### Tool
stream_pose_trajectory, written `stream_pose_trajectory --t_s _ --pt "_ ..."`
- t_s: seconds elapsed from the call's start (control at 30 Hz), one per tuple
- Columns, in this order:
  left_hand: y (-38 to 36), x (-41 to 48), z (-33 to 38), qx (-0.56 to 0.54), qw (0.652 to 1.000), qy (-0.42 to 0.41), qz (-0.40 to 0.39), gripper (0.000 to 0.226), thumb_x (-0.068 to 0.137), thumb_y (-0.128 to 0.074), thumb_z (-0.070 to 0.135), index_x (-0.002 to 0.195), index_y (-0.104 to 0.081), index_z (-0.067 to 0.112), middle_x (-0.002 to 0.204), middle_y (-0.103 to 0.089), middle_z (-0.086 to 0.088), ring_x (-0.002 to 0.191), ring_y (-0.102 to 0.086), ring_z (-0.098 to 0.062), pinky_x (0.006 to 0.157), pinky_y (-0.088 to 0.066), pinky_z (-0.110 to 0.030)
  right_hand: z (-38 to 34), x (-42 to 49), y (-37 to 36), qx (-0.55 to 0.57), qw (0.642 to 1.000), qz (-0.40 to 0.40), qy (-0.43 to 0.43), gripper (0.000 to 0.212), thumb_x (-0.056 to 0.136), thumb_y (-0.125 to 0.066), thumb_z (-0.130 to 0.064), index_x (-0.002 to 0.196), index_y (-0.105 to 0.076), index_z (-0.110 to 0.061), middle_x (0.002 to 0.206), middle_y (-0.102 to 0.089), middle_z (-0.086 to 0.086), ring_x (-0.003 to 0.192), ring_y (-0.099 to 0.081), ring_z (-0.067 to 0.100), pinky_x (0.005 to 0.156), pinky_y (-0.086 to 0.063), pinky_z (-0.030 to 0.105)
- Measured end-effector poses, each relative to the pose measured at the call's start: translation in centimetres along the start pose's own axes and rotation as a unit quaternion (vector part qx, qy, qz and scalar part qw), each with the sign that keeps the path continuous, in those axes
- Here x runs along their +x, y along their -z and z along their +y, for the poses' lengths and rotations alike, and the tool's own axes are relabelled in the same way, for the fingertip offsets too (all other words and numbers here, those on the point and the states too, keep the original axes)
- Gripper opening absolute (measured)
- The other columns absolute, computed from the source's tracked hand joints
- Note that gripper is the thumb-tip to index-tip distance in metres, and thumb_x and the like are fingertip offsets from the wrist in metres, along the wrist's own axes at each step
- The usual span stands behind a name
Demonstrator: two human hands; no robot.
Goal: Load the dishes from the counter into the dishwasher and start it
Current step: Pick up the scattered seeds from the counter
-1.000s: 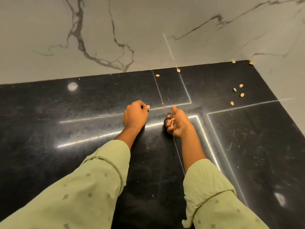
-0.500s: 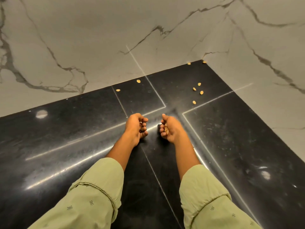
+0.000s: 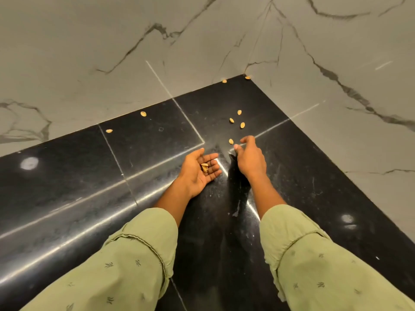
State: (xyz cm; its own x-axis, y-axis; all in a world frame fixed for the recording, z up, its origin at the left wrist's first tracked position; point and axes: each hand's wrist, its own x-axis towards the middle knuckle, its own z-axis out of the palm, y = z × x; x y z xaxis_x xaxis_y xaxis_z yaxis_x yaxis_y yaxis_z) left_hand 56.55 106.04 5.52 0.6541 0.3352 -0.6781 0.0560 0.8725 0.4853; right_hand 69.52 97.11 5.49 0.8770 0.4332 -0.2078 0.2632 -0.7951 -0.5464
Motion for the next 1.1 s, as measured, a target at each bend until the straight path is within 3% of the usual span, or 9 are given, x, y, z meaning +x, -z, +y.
stream_pose_trajectory --t_s 0.1,0.27,0.47,0.77,0.83,0.9,0.97,1.03,1.1 --pt "-0.4 1.2 0.0 -0.02 1.0 -0.008 -0.001 0.046 0.104 -0.037 0.035 0.1 -0.067 0.0 0.071 -0.064 -0.009 0.068 -0.063 -0.019 0.078 -0.055 -0.036 -0.2 1.5 -0.2 -0.072 0.996 -0.029 0.041 0.033 0.1 -0.048 -0.042 0.123 -0.041 -0.02 0.118 -0.061 0.013 0.108 -0.057 0.037 0.078 -0.039 0.041" --pt "-0.7 1.3 -0.3 -0.037 0.999 -0.028 -0.004 0.045 0.105 -0.034 0.031 0.1 -0.066 0.0 0.069 -0.064 -0.008 0.062 -0.064 -0.016 0.071 -0.057 -0.034 -1.6 2.8 -0.4 -0.126 0.989 -0.044 0.06 0.036 0.095 -0.057 -0.043 0.115 -0.044 -0.016 0.112 -0.063 0.011 0.105 -0.058 0.036 0.075 -0.04 0.04" --pt "-0.8 1.2 -0.5 -0.031 0.999 -0.033 0.0 0.043 0.105 -0.035 0.029 0.102 -0.066 -0.001 0.065 -0.062 -0.007 0.058 -0.062 -0.015 0.073 -0.057 -0.034 -2.3 3.0 -0.5 -0.145 0.985 -0.074 0.052 0.025 0.099 -0.052 -0.036 0.111 -0.05 -0.014 0.113 -0.061 0.012 0.104 -0.056 0.034 0.077 -0.039 0.039" --pt "-0.9 0.5 -0.4 -0.033 0.999 -0.029 0.012 0.044 0.106 -0.034 0.029 0.104 -0.065 -0.002 0.069 -0.059 -0.008 0.06 -0.059 -0.016 0.068 -0.058 -0.033 -1.7 0.2 -2.5 -0.224 0.966 0.052 0.115 0.027 0.106 -0.038 -0.031 0.109 -0.05 -0.007 0.105 -0.067 0.016 0.097 -0.063 0.038 0.067 -0.036 0.038" --pt "-1.0 0.4 -0.4 -0.035 0.999 -0.029 0.014 0.044 0.106 -0.034 0.029 0.102 -0.065 -0.002 0.07 -0.059 -0.008 0.061 -0.059 -0.017 0.068 -0.057 -0.033 -1.6 0.2 -2.5 -0.214 0.97 0.064 0.095 0.029 0.106 -0.036 -0.03 0.11 -0.052 -0.005 0.106 -0.066 0.018 0.098 -0.062 0.04 0.069 -0.037 0.038" --pt "-0.9 0.5 -0.4 -0.034 0.999 -0.03 0.016 0.043 0.106 -0.035 0.028 0.099 -0.066 0.0 0.07 -0.059 -0.008 0.062 -0.059 -0.017 0.068 -0.057 -0.032 -1.5 0.7 -2.1 -0.11 0.992 0.058 0.027 0.03 0.105 -0.039 -0.028 0.1 -0.057 -0.005 0.097 -0.064 0.017 0.092 -0.061 0.038 0.068 -0.036 0.036" --pt "-1.0 0.7 -0.4 -0.026 0.999 -0.027 0.023 0.039 0.105 -0.037 0.026 0.095 -0.066 0.002 0.069 -0.06 -0.006 0.06 -0.059 -0.016 0.067 -0.057 -0.032 -1.3 1.8 -1.2 0.166 0.984 0.012 -0.059 0.031 0.104 -0.044 -0.024 0.077 -0.053 -0.01 0.072 -0.054 0.01 0.067 -0.056 0.028 0.056 -0.036 0.03" --pt "-1.3 1.1 -0.3 0.001 0.999 -0.024 0.042 0.034 0.102 -0.04 0.023 0.09 -0.067 0.005 0.065 -0.06 -0.003 0.056 -0.06 -0.013 0.064 -0.056 -0.031 -0.7 2.3 -0.2 0.431 0.889 -0.044 -0.149 0.028 0.103 -0.046 -0.017 0.075 -0.049 -0.012 0.062 -0.047 0.004 0.046 -0.048 0.015 0.04 -0.034 0.022" --pt "-2.1 1.8 0.1 0.035 0.997 -0.028 0.056 0.03 0.1 -0.043 0.021 0.087 -0.067 0.008 0.062 -0.056 0.0 0.052 -0.055 -0.01 0.058 -0.053 -0.028 0.0 2.4 0.6 0.563 0.801 -0.063 -0.191 0.026 0.102 -0.043 -0.013 0.077 -0.051 -0.011 0.059 -0.049 0.003 0.042 -0.049 0.011 0.037 -0.034 0.019"
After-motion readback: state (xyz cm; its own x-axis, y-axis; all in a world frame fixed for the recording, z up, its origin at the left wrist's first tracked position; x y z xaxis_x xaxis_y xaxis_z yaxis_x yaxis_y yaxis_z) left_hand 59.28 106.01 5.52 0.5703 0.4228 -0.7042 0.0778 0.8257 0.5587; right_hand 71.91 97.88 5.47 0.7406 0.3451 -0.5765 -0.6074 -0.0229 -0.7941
